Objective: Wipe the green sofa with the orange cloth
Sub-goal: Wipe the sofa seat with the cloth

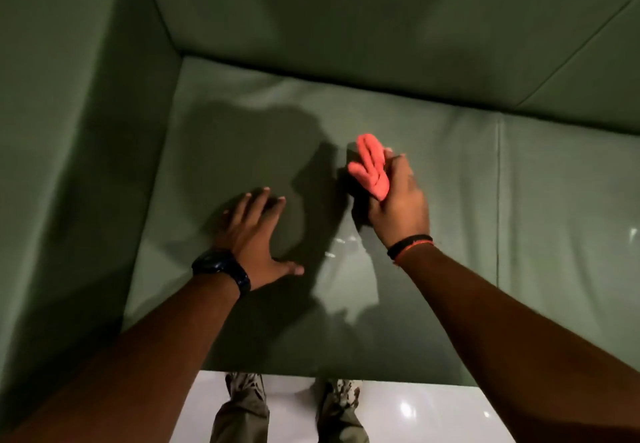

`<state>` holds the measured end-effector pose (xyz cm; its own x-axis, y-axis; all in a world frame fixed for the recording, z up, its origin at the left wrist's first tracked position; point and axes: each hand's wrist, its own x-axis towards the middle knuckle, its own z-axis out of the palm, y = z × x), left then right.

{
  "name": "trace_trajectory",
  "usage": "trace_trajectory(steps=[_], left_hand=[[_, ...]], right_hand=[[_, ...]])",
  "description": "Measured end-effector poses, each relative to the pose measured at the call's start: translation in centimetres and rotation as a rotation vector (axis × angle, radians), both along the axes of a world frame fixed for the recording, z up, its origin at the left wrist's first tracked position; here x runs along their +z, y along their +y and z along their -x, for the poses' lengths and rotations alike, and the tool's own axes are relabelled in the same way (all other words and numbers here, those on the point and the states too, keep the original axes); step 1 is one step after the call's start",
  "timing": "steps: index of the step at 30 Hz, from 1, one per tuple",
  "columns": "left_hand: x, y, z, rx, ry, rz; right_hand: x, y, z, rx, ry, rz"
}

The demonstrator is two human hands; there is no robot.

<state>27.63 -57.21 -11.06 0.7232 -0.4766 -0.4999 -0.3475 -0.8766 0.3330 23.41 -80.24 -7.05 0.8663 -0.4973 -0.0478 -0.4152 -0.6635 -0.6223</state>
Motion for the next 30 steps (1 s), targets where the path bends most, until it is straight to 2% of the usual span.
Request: trace_trajectory(steps=[3, 5, 7, 10, 12, 16, 17, 21, 23, 26, 27, 30], left_hand=[[-1.8, 0.8, 1.6, -0.075, -0.024, -0.105], [-2.2, 0.7, 1.9, -0.081, -0.057, -0.120], [-2.2, 0.4, 2.0, -0.088, -0.084, -0.124], [-2.0, 0.3, 2.1, -0.082, -0.087, -0.128], [-1.9, 0.2, 2.2, -0.066, -0.079, -0.141], [-1.7, 0.2, 2.5, -0.041, -0.065, -0.166], [-1.8, 0.2, 2.5, -0.037, -0.063, -0.170], [-1.8, 0.2, 2.5, -0.039, -0.069, -0.178], [-1.9, 0.3, 2.6, -0.032, -0.078, -0.177], [-1.9, 0.2, 2.9, -0.025, -0.095, -0.174], [-1.8, 0.2, 3.0, -0.023, -0.095, -0.172], [-1.7, 0.3, 3.1, -0.006, -0.092, -0.164]], right_hand=[[-2.7, 1.6, 2.3, 0.215, 0.276, 0.131], [-3.6, 3.1, 3.6, 0.321, 0.381, 0.194], [-3.8, 4.9, 5.1, 0.489, 0.404, 0.250], [-3.6, 6.2, 8.0, 0.761, 0.275, 0.349], [-3.7, 5.3, 8.3, 0.742, 0.247, 0.347], [-4.2, 6.1, 6.6, 0.361, 0.348, 0.167], [-4.1, 6.7, 6.4, 0.373, 0.337, 0.145], [-3.9, 4.4, 7.9, 0.761, 0.298, 0.206], [-4.1, 2.1, 7.7, 0.756, 0.317, 0.241], [-4.3, 2.0, 7.1, 0.549, 0.378, 0.277], [-4.2, 2.9, 7.1, 0.545, 0.384, 0.273], [-4.2, 3.4, 8.2, 0.771, 0.344, 0.263]])
